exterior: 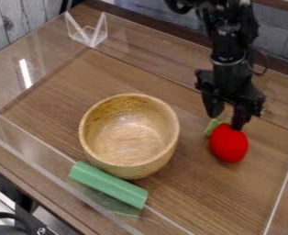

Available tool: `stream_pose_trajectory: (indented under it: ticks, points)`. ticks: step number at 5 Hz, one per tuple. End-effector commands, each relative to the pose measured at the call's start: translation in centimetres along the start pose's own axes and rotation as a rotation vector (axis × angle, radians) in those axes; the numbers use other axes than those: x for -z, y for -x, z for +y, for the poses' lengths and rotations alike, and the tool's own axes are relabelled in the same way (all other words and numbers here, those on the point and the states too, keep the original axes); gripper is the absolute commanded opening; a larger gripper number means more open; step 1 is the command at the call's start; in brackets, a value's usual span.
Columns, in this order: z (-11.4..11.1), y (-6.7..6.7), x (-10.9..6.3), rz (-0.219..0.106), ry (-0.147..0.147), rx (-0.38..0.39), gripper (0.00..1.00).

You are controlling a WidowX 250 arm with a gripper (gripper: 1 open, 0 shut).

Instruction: Move the red fruit to the left

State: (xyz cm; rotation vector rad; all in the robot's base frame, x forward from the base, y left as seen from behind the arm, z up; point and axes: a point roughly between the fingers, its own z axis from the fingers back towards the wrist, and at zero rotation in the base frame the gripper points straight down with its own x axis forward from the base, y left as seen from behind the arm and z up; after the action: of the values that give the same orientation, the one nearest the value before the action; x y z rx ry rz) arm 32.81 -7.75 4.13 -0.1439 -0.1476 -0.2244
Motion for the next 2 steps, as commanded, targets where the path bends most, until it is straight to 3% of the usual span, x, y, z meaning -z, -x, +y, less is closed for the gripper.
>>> stream_pose_trajectory:
  ticks: [1, 2]
  points:
    - [-0.13, 0.33, 0.02, -0.029, -0.017, -0.013, 1.00]
    - [-0.09, 0.31, -0.13, -0.026, -0.013, 0.024, 1.00]
